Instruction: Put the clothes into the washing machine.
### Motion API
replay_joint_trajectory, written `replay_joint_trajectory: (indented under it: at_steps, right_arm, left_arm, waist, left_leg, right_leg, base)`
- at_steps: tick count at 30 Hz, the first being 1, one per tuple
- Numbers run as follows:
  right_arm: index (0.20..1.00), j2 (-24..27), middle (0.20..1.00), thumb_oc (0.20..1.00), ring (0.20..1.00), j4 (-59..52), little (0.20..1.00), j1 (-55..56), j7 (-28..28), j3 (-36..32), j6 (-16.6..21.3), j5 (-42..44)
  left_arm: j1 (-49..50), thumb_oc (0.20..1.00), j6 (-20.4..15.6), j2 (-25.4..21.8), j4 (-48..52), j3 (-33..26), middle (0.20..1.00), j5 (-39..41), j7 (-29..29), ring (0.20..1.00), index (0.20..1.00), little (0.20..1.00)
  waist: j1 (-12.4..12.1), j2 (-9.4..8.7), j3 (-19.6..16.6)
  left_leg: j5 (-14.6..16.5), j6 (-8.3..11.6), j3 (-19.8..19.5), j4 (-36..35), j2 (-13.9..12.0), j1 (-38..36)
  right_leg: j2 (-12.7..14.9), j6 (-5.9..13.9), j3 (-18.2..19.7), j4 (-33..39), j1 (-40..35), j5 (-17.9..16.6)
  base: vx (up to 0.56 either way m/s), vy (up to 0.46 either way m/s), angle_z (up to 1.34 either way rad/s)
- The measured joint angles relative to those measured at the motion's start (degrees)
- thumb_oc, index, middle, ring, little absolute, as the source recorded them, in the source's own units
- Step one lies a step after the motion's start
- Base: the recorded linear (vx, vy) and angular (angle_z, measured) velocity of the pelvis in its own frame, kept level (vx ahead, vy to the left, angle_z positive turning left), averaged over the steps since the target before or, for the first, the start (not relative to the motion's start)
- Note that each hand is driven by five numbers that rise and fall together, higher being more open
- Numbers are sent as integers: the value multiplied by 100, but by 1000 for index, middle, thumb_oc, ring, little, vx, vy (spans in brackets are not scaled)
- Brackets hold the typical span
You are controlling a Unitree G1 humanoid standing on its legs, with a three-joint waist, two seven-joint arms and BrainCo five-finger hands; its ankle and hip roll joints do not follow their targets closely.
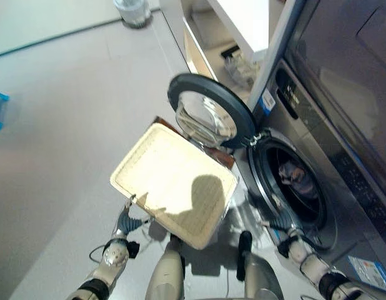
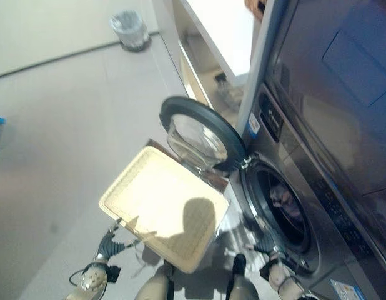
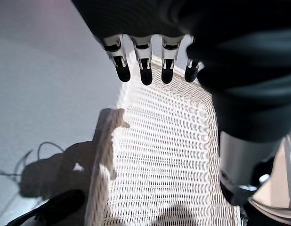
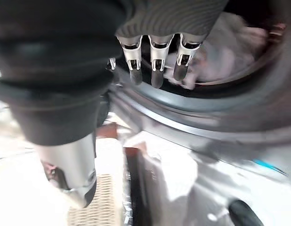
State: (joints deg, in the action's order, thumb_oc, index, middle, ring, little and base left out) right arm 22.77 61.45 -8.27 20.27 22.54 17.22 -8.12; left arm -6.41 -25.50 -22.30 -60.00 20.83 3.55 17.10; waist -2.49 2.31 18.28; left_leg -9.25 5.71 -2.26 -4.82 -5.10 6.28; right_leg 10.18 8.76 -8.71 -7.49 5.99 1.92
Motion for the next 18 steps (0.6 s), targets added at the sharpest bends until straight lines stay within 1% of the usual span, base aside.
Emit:
replay_joint_trajectory:
  at_steps: [1, 2, 3, 4, 7, 8, 10, 12, 13, 15, 16, 18]
  right_arm:
    - [1000, -70, 1000, 1000, 1000, 221, 1000, 130, -325, -141, -81, 226]
    - [1000, -223, 1000, 1000, 1000, 542, 1000, 227, -658, -456, -247, 451]
    - [1000, -281, 1000, 1000, 1000, 647, 1000, 265, -756, -528, -331, 529]
    - [1000, -382, 1000, 1000, 1000, 893, 1000, 412, -1023, -674, -525, 726]
    - [1000, -517, 1000, 1000, 1000, 1260, 1000, 732, -1628, -900, -1083, 1175]
    - [1000, -528, 1000, 1000, 1000, 1331, 1000, 787, -1731, -990, -1196, 1252]
    - [1000, -556, 1000, 1000, 1000, 1420, 1000, 855, -1924, -1195, -1443, 1420]
    - [1000, -573, 1000, 1000, 1000, 1514, 1000, 952, -2101, -1330, -1635, 1456]
    - [1000, -576, 1000, 1000, 1000, 1527, 1000, 959, -2128, -1343, -1657, 1456]
    - [1000, -595, 1000, 1000, 1000, 1658, 1000, 986, -2230, -1400, -1805, 1456]
    - [1000, -600, 1000, 1000, 1000, 1677, 1000, 988, -2242, -1403, -1837, 1456]
    - [1000, -610, 1000, 1000, 1000, 1741, 1000, 1001, -2269, -1456, -1881, 1455]
  left_arm:
    - [145, 1000, 19, -3, -125, -5, 1000, -55, -160, 1000, 1000, 1000]
    - [291, 1000, 34, 59, -288, -169, 1000, -57, -359, 1000, 1000, 1000]
    - [337, 1000, 56, 93, -340, -240, 1000, -53, -405, 1000, 1000, 1000]
    - [504, 1000, 113, 151, -434, -323, 1000, -61, -543, 1000, 1000, 1000]
    - [806, 1000, 300, 256, -690, -437, 1000, -201, -954, 1000, 1000, 1000]
    - [850, 1000, 395, 294, -757, -478, 1000, -255, -1068, 1000, 1000, 1000]
    - [872, 1000, 656, 388, -924, -630, 1000, -285, -1345, 1000, 1000, 1000]
    - [925, 1000, 896, 429, -1057, -639, 1000, -281, -1611, 1000, 1000, 1000]
    - [928, 1000, 939, 441, -1094, -640, 1000, -281, -1653, 1000, 1000, 1000]
    - [966, 1000, 1141, 488, -1143, -641, 1000, -273, -1832, 1000, 1000, 1000]
    - [968, 1000, 1173, 496, -1156, -641, 1000, -273, -1870, 1000, 1000, 1000]
    - [995, 1000, 1272, 513, -1188, -640, 1000, -265, -1970, 1000, 1000, 1000]
  waist:
    - [7, 5, -241]
    - [9, 15, -416]
    - [13, 11, -500]
    - [6, 0, -737]
    - [11, 14, -1213]
    - [11, 26, -1297]
    - [16, 22, -1344]
    - [41, -6, -1426]
    - [37, -5, -1447]
    - [49, -17, -1534]
    - [48, -14, -1545]
    - [53, -73, -1584]
  left_leg:
    - [43, -16, -1, -21, 9, -118]
    - [115, -18, 2, -31, 13, -304]
    - [143, -16, 5, -38, 20, -366]
    - [200, -15, 14, -53, 33, -478]
    - [323, 17, 42, -57, 38, -696]
    - [331, 28, 45, -56, 30, -713]
    - [329, 58, 46, -55, 37, -813]
    - [377, 73, 60, -58, 2, -875]
    - [384, 74, 63, -59, -3, -874]
    - [399, 69, 81, -60, -16, -892]
    - [399, 68, 83, -60, -16, -906]
    - [416, 69, 107, -61, -24, -974]
  right_leg:
    - [1, 14, -37, 199, -200, -36]
    - [-13, 25, -89, 470, -545, -128]
    - [-12, 29, -107, 565, -642, -150]
    - [-12, 24, -135, 792, -886, -201]
    - [-37, 14, -169, 1119, -1237, -264]
    - [-50, -8, -182, 1182, -1285, -291]
    - [-84, -29, -187, 1257, -1425, -317]
    - [-112, -55, -178, 1265, -1497, -298]
    - [-118, -58, -175, 1264, -1497, -295]
    - [-131, -98, -141, 1256, -1519, -272]
    - [-132, -99, -139, 1254, -1532, -271]
    - [-132, -101, -121, 1253, -1584, -262]
  base:
    - [312, 20, 6]
    - [287, 19, 5]
    - [235, 21, 5]
    - [140, 17, 4]
    - [172, 30, -1]
    - [144, 34, -1]
    - [96, 35, -1]
    - [104, 33, -2]
    - [86, 20, -3]
    - [83, 17, -4]
    - [86, 13, -3]
    - [75, 7, -5]
